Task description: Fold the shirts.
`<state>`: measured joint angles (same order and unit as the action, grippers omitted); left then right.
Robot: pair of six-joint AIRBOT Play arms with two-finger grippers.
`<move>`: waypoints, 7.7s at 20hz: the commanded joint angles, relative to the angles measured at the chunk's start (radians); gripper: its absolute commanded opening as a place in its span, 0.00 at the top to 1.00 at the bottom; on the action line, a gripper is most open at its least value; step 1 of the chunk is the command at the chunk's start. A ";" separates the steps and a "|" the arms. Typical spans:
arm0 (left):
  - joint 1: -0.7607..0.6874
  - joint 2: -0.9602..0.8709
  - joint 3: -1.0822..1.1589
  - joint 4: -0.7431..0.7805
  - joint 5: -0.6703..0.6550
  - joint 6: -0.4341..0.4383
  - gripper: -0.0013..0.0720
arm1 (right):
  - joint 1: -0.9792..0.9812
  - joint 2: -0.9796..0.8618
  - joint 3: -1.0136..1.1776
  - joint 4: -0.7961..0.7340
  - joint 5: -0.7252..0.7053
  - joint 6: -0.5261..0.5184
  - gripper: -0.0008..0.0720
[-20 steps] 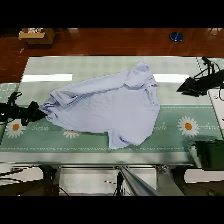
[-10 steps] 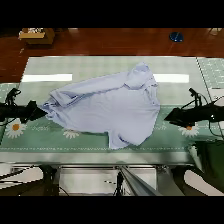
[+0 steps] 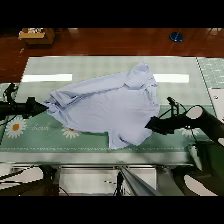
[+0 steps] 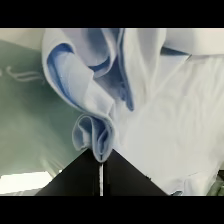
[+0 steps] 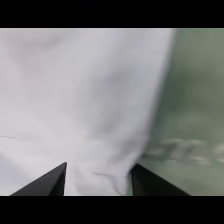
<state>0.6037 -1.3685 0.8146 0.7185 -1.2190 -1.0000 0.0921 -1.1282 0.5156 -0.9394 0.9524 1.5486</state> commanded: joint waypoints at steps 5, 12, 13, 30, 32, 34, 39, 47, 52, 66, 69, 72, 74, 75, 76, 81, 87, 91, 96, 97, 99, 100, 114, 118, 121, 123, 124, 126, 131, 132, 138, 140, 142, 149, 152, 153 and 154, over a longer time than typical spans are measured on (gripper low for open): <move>0.002 0.005 0.069 -0.218 -0.076 0.079 0.95 | 0.151 -0.049 0.056 0.182 -0.122 -0.059 0.95; -0.002 0.227 0.424 -0.708 -0.201 0.118 0.96 | -0.041 0.316 0.574 0.126 -0.021 -0.105 0.95; -0.005 0.277 0.483 -0.743 -0.178 0.118 0.96 | -0.073 0.344 0.672 0.126 -0.021 -0.100 0.95; -0.004 0.789 1.250 0.146 -0.185 -0.461 0.95 | -0.130 0.393 1.573 -0.412 0.261 -0.031 0.95; -0.004 0.829 1.250 0.247 -0.297 -0.463 0.95 | -0.130 0.433 1.573 -0.489 0.335 -0.007 0.95; -0.021 0.846 1.250 0.317 -0.414 -0.464 0.95 | -0.130 0.472 1.573 -0.606 0.489 0.006 0.95; -0.048 0.839 1.154 0.335 -0.578 -0.448 0.95 | -0.110 0.463 1.538 -0.712 0.905 -0.023 0.95; -0.243 0.789 0.412 0.390 -0.445 -0.351 0.96 | -0.101 0.287 1.031 -0.692 0.668 -0.147 0.95; -0.336 0.609 0.313 0.389 -0.083 -0.308 0.96 | -0.101 0.029 1.031 -0.568 0.217 -0.148 0.95; -0.489 0.021 0.313 0.389 0.606 -0.301 0.95 | -0.101 -0.497 1.031 -0.264 -0.127 -0.146 0.95; -0.500 -0.051 0.312 0.389 0.664 -0.301 0.95 | -0.101 -0.557 1.031 -0.211 -0.198 -0.146 0.95; -0.497 -0.099 0.312 0.394 0.657 -0.238 0.95 | -0.102 -0.600 1.031 -0.248 -0.169 -0.146 0.95; -0.496 -0.107 0.312 0.421 0.624 -0.208 0.95 | -0.103 -0.598 1.031 -0.336 -0.122 -0.150 0.95; -0.496 -0.104 0.312 0.439 0.581 -0.174 0.95 | -0.103 -0.589 1.031 -0.376 -0.095 -0.160 0.95; -0.494 -0.097 0.313 0.452 0.526 -0.141 0.95 | -0.104 -0.573 1.031 -0.402 -0.060 -0.178 0.95; -0.480 -0.086 0.309 0.500 0.253 -0.138 0.95 | -0.115 -0.524 1.030 -0.483 0.149 -0.178 0.95; -0.509 -0.125 0.310 0.498 0.216 -0.227 0.95 | -0.108 -0.578 1.030 -0.447 0.218 -0.127 0.91; -0.458 -0.119 0.394 0.596 -0.003 -0.237 0.51 | -0.115 -0.546 1.059 -0.563 0.380 -0.234 0.54; -0.281 0.018 0.328 0.573 -0.208 -0.303 0.51 | -0.275 -0.420 0.989 -0.566 0.565 -0.196 0.45; -0.246 0.058 0.257 0.533 -0.207 -0.300 0.50 | -0.320 -0.397 0.935 -0.514 0.589 -0.201 0.36; -0.190 0.119 0.107 0.452 -0.222 -0.292 0.18 | -0.415 -0.351 0.803 -0.385 0.590 -0.240 0.33; -0.173 0.127 0.051 0.435 -0.249 -0.292 0.00 | -0.454 -0.339 0.756 -0.338 0.586 -0.249 0.33; -0.305 0.088 -0.212 0.267 -0.002 -0.325 0.49 | -0.544 -0.235 0.635 -0.180 0.464 -0.278 0.33; -0.373 0.076 -0.211 0.257 0.020 -0.277 0.95 | -0.547 -0.191 0.635 -0.251 0.459 -0.266 0.33; -0.362 0.083 -0.211 0.270 0.003 -0.267 0.95 | -0.606 -0.188 0.597 -0.330 0.536 -0.249 0.33; -0.360 0.090 -0.211 0.272 0.002 -0.264 0.95 | -0.647 -0.169 0.495 -0.298 0.537 -0.240 0.33; -0.360 0.092 -0.211 0.272 0.003 -0.264 0.95 | -0.645 -0.149 0.435 -0.302 0.517 -0.240 0.33; -0.360 0.094 -0.211 0.272 0.003 -0.264 0.95 | -0.645 -0.096 0.303 -0.246 0.443 -0.241 0.33; -0.360 0.094 -0.211 0.271 0.003 -0.265 0.95 | -0.645 -0.032 0.070 -0.080 0.291 -0.270 0.33; -0.360 0.094 -0.211 0.271 0.003 -0.265 0.95 | -0.645 -0.032 0.044 -0.075 0.279 -0.271 0.33; -0.360 0.094 -0.211 0.271 0.008 -0.265 0.95 | -0.516 -0.032 -0.041 0.026 0.101 -0.324 0.35; -0.360 0.094 -0.211 0.271 0.005 -0.265 0.95 | -0.399 -0.032 -0.039 0.066 0.002 -0.322 0.67; -0.360 0.098 -0.209 0.271 0.002 -0.265 0.95 | -0.349 -0.032 -0.007 0.069 -0.007 -0.323 0.95; -0.360 0.224 0.064 0.252 -0.034 -0.247 0.95 | -0.369 0.085 0.369 0.074 0.041 -0.330 0.95; -0.363 0.228 0.185 0.212 0.095 -0.296 0.95 | -0.327 0.021 0.449 0.128 -0.100 -0.328 0.95; -0.365 0.214 0.200 0.190 0.130 -0.296 0.95 | -0.304 -0.019 0.471 0.130 -0.152 -0.327 0.95; -0.370 0.191 0.209 0.185 0.153 -0.295 0.95 | -0.278 -0.073 0.502 0.130 -0.199 -0.327 0.95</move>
<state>0.2390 -1.1622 0.9512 0.9421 -1.1637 -1.2766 -0.2329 -1.1275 0.9352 -0.8326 0.8898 1.2198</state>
